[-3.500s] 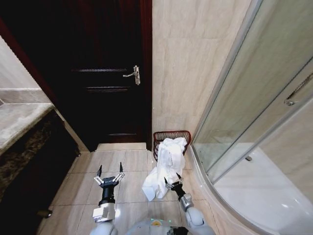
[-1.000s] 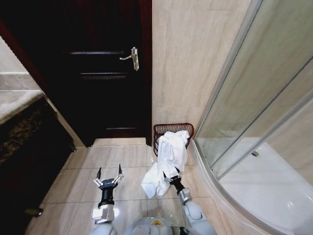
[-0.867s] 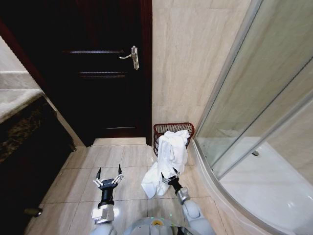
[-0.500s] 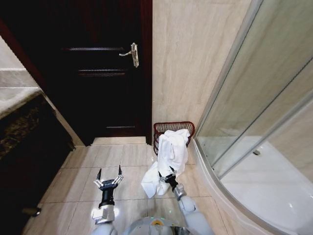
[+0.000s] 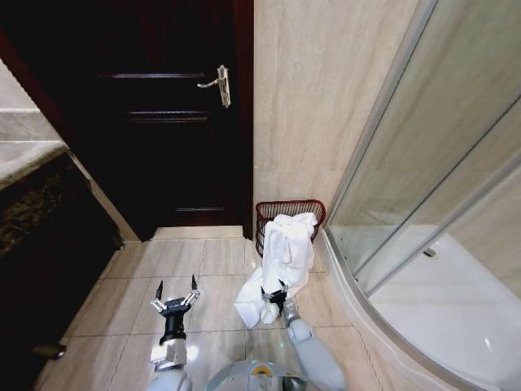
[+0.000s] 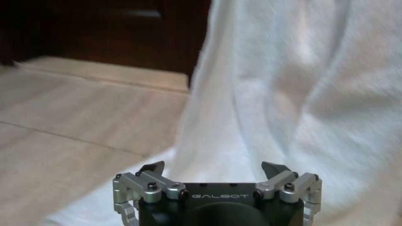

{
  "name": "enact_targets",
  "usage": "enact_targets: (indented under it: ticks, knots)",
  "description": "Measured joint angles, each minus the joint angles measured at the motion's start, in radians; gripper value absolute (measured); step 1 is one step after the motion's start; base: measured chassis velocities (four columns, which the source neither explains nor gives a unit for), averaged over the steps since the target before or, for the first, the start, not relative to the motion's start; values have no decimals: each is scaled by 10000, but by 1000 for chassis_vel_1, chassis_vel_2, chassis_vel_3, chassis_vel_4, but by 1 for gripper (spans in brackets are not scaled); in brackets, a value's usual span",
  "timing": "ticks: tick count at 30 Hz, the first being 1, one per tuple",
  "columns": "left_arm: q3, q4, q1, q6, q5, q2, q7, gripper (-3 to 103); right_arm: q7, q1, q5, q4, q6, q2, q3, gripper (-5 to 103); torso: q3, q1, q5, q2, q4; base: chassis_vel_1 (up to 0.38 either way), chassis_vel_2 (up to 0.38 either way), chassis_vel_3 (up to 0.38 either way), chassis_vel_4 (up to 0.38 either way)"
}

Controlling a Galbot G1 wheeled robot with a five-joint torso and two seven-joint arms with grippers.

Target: Discard the used towel into the hamper.

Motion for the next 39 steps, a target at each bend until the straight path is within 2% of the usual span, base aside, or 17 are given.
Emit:
enact_targets:
  ticks: [3,9,15,18,25,39]
  knots:
    - [10,-14,6,12,37,-6,-3,100,174,292,209,-513,16,-1,25,100,7,1,-3,12,0,0,0,0,0]
    - [-32,-37,35,13,86,-5,-20,100,-453,815,319,-1433,310,-5,16,100,27,13,0,44,0,0,0,0,0]
    - [-21,-83,52,13,119,-17,-26,100,-347,1462,239,-2347,805,-9,40,100,39,23,0,65,3,0,0,0,0]
    - [-9,-86,48,13,119,-12,-13,100,-233,1377,232,-2186,855,-11,42,100,36,21,0,61,2,0,0,0,0]
    - [86,-26,50,3,113,-43,185,100,-324,238,196,-326,399,-15,-10,100,-138,-89,0,-220,3,0,0,0,0]
    - [111,74,22,-12,195,-39,209,100,-419,274,121,-391,540,-17,-21,100,-514,-298,0,-808,3,0,0,0,0]
